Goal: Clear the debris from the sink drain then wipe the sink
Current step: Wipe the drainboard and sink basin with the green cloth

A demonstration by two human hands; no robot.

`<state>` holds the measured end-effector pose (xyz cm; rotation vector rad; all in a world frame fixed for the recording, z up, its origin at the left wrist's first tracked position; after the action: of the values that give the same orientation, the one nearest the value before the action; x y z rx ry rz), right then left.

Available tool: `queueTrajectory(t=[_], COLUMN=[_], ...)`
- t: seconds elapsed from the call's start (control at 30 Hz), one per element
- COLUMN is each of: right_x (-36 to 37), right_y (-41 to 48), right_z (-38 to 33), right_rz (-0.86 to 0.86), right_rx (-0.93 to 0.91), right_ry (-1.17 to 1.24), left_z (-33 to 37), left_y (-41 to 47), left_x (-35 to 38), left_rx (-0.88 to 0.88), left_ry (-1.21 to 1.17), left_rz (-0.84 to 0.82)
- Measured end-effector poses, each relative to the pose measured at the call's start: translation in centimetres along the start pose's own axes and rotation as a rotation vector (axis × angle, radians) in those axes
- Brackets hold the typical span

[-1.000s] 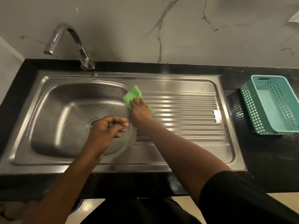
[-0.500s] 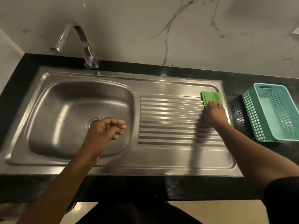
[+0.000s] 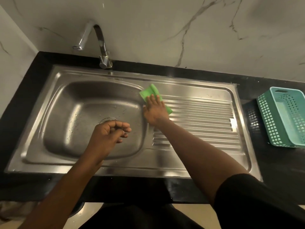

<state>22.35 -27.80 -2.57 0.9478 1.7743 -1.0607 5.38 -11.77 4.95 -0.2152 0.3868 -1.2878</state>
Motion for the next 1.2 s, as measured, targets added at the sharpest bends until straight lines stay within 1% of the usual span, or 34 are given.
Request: queueTrajectory(t=[0.13, 0.23, 0.3, 0.5, 0.6, 0.7, 0.83, 1.03, 1.13, 1.2], right_x=[0.9, 1.6, 2.3, 3.8, 4.7, 4.7, 3.8, 2.2, 3.3, 3.5], right_y=[-1.1, -4.1, -6.4, -13.3, -16.7, -18.9, -19.6, -18.5, -19.3, -20.0], right_z=[-2.1, -2.7, -3.3, -5.3, -6.3, -6.5, -5.6, -1.8, -2.1, -2.4], right_rz=[-0.038, -0.048, -0.055, -0.073, -0.104, -0.092, -0.096, -0.143, -0.139, -0.13], right_rx=[-0.098, -0.184, -0.206, -0.211, -0.226, -0.23, -0.241, -0.09, -0.058, -0.064], right_ry=[-0.148, -0.266, -0.296, -0.213, -0.132, -0.062, -0.016, -0.056, -0.033, 0.029], left_z=[-0.2, -0.8, -1.4, -2.0, -1.9, -1.8, -1.6, -1.2, -1.7, -2.1], left_y=[-0.3, -0.3, -0.3, 0.0, -0.1, -0.6, -1.4, -3.5, -4.7, -5.4], left_x=[-1.6, -2.6, -2.9, -4.0, -4.3, -4.7, -5.4, -6.9, -7.3, -7.8], left_rx=[0.022, 0.026, 0.022, 0.033, 0.044, 0.052, 0.049, 0.053, 0.044, 0.04], left_ry=[-0.014, -0.016, -0.014, 0.014, 0.01, -0.015, -0.027, -0.029, -0.04, -0.043], left_rz=[-0.005, -0.031, -0.056, -0.108, -0.103, -0.087, -0.043, 0.056, 0.085, 0.103])
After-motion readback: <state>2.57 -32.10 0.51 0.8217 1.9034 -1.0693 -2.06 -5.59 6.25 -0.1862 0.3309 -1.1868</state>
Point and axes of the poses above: each hand's wrist, its own y-axis towards the middle knuckle, its own x-axis out of the palm, z = x × y, the point moved 9 cm from there along y, towards the middle knuckle, and after that the axes turned 1 degree about z, right-handed, at the moved point
